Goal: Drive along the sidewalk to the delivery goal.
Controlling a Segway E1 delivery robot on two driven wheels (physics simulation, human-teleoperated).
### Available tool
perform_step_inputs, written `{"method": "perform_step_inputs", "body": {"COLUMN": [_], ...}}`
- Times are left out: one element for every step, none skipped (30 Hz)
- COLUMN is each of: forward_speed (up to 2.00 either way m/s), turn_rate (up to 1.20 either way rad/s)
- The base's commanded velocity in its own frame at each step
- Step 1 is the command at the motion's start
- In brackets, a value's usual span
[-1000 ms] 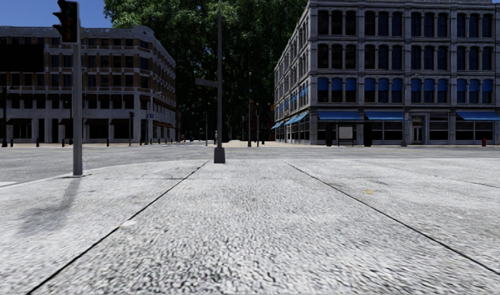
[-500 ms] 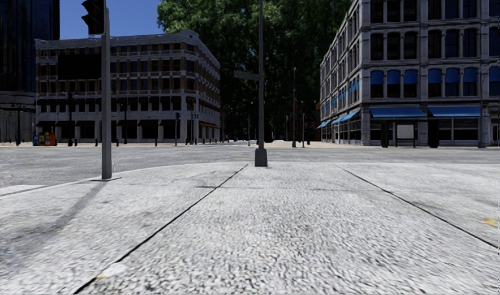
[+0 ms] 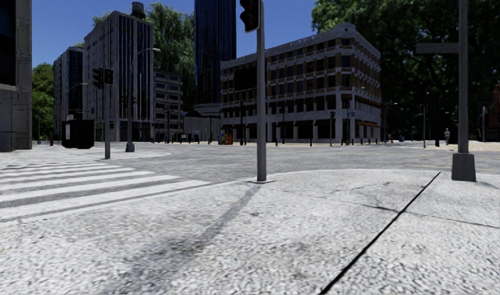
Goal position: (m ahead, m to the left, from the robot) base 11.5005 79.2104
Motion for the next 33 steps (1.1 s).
{"method": "perform_step_inputs", "body": {"forward_speed": [2.00,2.00,2.00,2.00,2.00,2.00,2.00,2.00,2.00,2.00,2.00,2.00,2.00,2.00,2.00,2.00,2.00,2.00,2.00,2.00,2.00,2.00,2.00,2.00,2.00,2.00,2.00,2.00,2.00,2.00,2.00,2.00,2.00], "turn_rate": [1.20,1.20,1.20,1.20,1.08,1.08,0.89,0.78,0.76,0.72,0.65,0.65,0.63,0.61,0.53,0.53,0.37,0.27,0.25,0.24,0.24,0.24,0.27,0.39,0.46,0.48,0.48,0.48,0.48,0.48,0.48,0.48,0.48]}}
